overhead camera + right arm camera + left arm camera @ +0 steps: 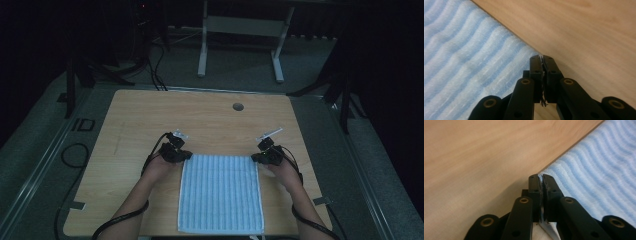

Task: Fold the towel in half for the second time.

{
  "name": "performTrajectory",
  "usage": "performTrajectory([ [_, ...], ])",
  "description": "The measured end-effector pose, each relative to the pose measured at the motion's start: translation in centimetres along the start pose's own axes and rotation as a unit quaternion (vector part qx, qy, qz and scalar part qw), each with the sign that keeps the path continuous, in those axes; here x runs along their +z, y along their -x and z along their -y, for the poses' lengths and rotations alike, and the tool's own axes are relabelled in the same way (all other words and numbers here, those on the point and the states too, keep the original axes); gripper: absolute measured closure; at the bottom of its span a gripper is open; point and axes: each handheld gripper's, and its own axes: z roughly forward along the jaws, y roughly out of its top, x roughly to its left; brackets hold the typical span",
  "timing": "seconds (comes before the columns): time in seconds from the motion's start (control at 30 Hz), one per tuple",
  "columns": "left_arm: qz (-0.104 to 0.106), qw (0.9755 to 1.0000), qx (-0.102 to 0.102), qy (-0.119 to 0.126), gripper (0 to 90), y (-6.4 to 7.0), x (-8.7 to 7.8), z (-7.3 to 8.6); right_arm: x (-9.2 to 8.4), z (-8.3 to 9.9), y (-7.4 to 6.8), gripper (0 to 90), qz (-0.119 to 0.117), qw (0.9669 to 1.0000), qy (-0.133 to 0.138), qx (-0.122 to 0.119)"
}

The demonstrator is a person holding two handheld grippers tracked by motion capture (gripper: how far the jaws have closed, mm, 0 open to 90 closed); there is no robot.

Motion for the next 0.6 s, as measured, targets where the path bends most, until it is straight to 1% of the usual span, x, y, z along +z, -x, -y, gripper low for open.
performTrajectory([
  [0.07,0.003,0.9999,0.013,-0.001,87.3,0.3,-0.6,-0.6,-0.5,-0.4,0.1,87.8,0.001,1.0000,0.006,-0.002],
  [0.1,0.002,0.9998,0.017,0.005,87.4,0.4,-0.9,-0.8,-0.7,-0.5,0.1,88.0,0.003,0.9999,0.010,-0.005],
  [0.17,0.003,0.9998,0.014,0.014,87.4,0.4,-1.7,-1.2,-1.5,-0.8,0.2,88.1,0.006,0.9997,0.021,-0.005],
  [0.2,0.003,0.9998,0.014,0.014,87.3,0.4,-1.7,-1.2,-1.5,-0.8,0.2,88.1,0.006,0.9997,0.021,-0.005],
  [0.23,0.005,0.9996,0.011,0.026,87.3,0.3,-2.5,-1.5,-1.9,-0.9,0.2,88.1,0.007,0.9996,0.028,-0.005],
  [0.27,0.006,0.9994,0.013,0.030,87.3,0.3,-2.9,-1.7,-2.8,-1.2,0.3,88.2,0.017,0.9990,0.041,-0.007],
  [0.3,0.004,0.9991,0.014,0.040,87.3,0.4,-3.5,-1.9,-3.3,-1.4,0.3,88.5,0.014,0.9987,0.048,-0.009],
  [0.33,0.011,0.9988,0.014,0.046,87.3,0.5,-3.9,-1.9,-4.0,-1.6,0.1,88.5,0.016,0.9982,0.057,-0.013],
  [0.37,0.013,0.9983,0.021,0.052,87.2,0.6,-4.4,-2.0,-4.5,-1.7,0.0,88.5,0.018,0.9978,0.062,-0.016],
  [0.4,0.013,0.9983,0.021,0.052,87.2,0.6,-4.4,-2.0,-4.5,-1.7,0.0,88.5,0.018,0.9978,0.062,-0.016],
  [0.43,0.013,0.9983,0.021,0.052,87.2,0.6,-4.4,-2.0,-5.1,-1.8,-0.2,88.5,0.019,0.9973,0.068,-0.021],
  [0.47,0.016,0.9975,0.029,0.063,87.2,1.2,-5.6,-2.1,-5.1,-1.8,-0.2,88.5,0.019,0.9973,0.068,-0.021],
  [0.5,0.023,0.9960,0.035,0.079,87.2,1.9,-6.8,-1.8,-7.4,-1.3,-1.0,88.5,0.017,0.9945,0.098,-0.033],
  [0.53,0.023,0.9960,0.035,0.079,87.2,1.9,-6.8,-1.8,-8.1,-1.0,-1.3,88.5,0.017,0.9933,0.108,-0.038],
  [0.57,0.031,0.9942,0.044,0.093,87.1,2.7,-8.1,-1.2,-8.8,-0.6,-1.6,88.5,0.018,0.9920,0.118,-0.041],
  [0.6,0.031,0.9942,0.044,0.093,87.1,2.7,-8.1,-1.2,-8.8,-0.6,-1.6,88.5,0.018,0.9920,0.118,-0.041],
])
